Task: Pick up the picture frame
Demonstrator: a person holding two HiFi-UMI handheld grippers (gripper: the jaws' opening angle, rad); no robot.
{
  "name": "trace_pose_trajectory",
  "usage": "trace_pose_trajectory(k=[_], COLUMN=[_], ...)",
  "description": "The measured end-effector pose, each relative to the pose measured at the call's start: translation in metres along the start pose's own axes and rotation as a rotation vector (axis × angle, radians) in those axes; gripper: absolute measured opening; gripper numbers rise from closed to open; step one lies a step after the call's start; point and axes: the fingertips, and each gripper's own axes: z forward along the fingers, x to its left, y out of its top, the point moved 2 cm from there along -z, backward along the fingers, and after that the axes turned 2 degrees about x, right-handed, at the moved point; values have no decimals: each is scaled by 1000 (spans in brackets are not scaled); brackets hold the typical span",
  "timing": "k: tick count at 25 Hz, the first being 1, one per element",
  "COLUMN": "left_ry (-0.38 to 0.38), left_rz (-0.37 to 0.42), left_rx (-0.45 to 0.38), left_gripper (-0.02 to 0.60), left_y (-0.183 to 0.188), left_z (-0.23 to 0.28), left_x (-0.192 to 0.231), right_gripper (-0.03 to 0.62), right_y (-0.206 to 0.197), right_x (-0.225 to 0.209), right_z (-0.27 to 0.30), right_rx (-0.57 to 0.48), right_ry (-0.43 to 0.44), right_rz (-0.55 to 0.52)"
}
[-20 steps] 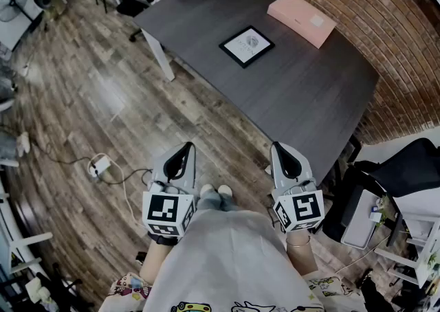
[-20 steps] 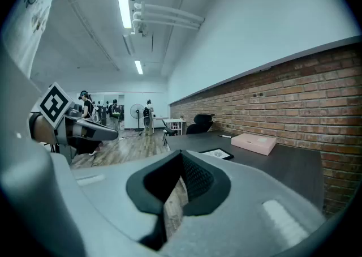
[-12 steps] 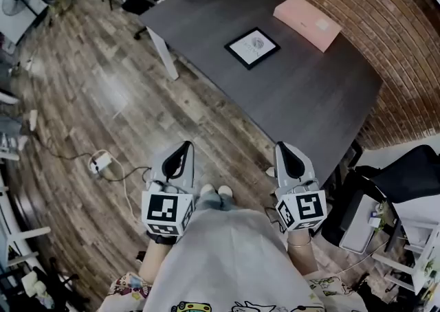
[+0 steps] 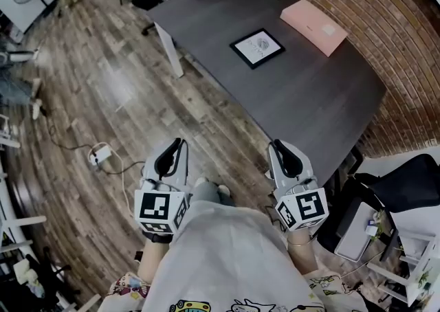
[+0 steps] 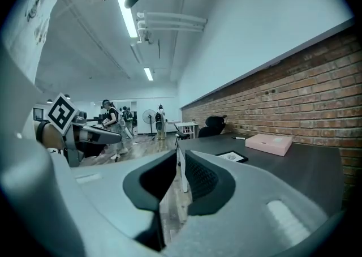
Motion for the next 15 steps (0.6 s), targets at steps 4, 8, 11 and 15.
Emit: trace_pose_trajectory(k=[4, 8, 11, 15], left_ry=[11, 21, 18, 7], left_rz=[-5, -12, -13, -17], left_rx=[17, 26, 26, 29], left_gripper=[61, 77, 87, 97], left_y=[-5, -8, -7, -1], left_z=[-1, 4, 14, 36], left_x=[3, 12, 19, 39], right_gripper=[76, 104, 136, 178], right_y=[0, -7, -9, -9], right_x=[5, 7, 5, 4], right_z=[3, 16, 32, 62], right_rx=[3, 26, 35, 67], right_ry=[13, 48, 70, 95], right_rz=[9, 47, 75, 93])
